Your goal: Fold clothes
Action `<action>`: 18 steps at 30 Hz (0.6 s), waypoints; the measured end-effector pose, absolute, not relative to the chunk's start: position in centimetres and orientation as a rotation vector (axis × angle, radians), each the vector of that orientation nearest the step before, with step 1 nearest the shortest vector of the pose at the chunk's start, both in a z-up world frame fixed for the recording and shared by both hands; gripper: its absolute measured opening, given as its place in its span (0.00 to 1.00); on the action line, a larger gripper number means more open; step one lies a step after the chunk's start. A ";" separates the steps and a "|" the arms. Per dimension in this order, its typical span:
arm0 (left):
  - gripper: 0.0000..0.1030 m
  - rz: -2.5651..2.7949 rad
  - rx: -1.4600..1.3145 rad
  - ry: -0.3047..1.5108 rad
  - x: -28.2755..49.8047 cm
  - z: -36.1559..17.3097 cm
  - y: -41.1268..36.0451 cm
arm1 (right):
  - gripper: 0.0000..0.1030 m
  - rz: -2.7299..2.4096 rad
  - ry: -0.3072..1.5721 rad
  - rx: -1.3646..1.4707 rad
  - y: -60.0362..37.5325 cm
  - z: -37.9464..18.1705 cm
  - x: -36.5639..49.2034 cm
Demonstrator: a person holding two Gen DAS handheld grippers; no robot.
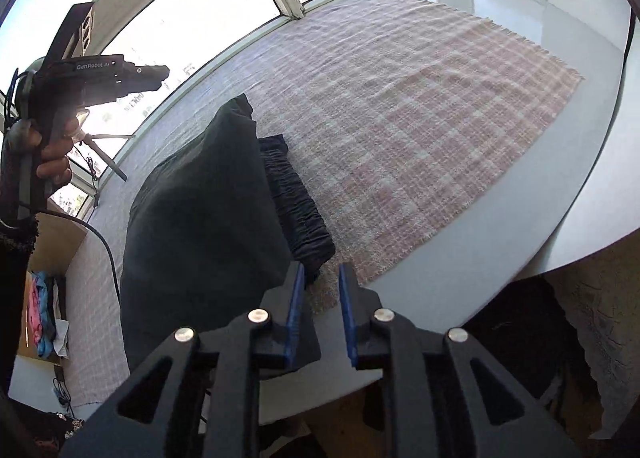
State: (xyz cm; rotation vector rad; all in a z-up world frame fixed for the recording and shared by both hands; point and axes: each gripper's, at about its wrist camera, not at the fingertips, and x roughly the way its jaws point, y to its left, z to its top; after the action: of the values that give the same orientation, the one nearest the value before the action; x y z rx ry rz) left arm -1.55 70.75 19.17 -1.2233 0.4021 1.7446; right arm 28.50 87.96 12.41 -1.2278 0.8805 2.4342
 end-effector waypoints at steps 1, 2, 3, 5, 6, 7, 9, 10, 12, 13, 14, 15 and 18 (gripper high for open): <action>0.30 1.730 -1.217 0.395 -0.9 18.8 69.0 | 0.36 2.464 0.912 -1.199 88.6 12.9 27.7; 0.30 1.712 -1.210 0.388 -0.2 18.4 67.2 | 0.39 2.497 0.947 -1.185 89.2 13.2 26.4; 0.30 1.675 -1.224 0.374 0.8 17.8 65.6 | 0.40 2.531 0.986 -1.183 89.8 13.4 24.7; 0.30 1.601 -1.255 0.360 2.9 16.4 63.7 | 0.41 2.583 1.053 -1.197 91.0 13.5 21.3; 0.30 1.571 -1.269 0.358 4.0 15.7 63.0 | 0.41 2.583 1.071 -1.230 91.6 13.3 19.3; 0.30 1.534 -1.284 0.370 5.1 15.0 62.7 | 0.41 2.583 1.090 -1.263 92.1 13.0 17.3; 0.30 1.495 -1.289 0.397 7.0 13.9 62.6 | 0.41 2.572 1.100 -1.379 92.5 11.9 13.6; 0.30 1.488 -1.282 0.407 7.7 13.5 62.6 | 0.41 2.563 1.100 -1.446 92.5 11.3 11.9; 0.30 1.500 -1.264 0.404 8.3 13.3 62.4 | 0.37 2.546 1.075 -1.504 92.4 10.2 9.6; 0.30 1.502 -1.264 0.384 8.2 13.3 62.3 | 0.26 2.552 1.058 -1.512 92.0 10.2 8.9; 0.30 1.499 -1.261 0.364 8.1 13.3 62.2 | 0.05 2.572 1.041 -1.520 91.4 10.4 8.2; 0.30 1.498 -1.250 0.359 8.0 13.2 62.2 | 0.05 2.615 0.990 -1.505 90.8 11.0 7.7; 0.30 1.523 -1.237 0.387 7.9 11.7 63.1 | 0.05 2.687 0.862 -1.453 90.2 11.6 5.9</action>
State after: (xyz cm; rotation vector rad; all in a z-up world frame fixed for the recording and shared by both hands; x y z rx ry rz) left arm 7.85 63.09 11.70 -1.2368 0.3871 1.5226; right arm 5.94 90.21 11.60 -1.4531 0.8621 2.6865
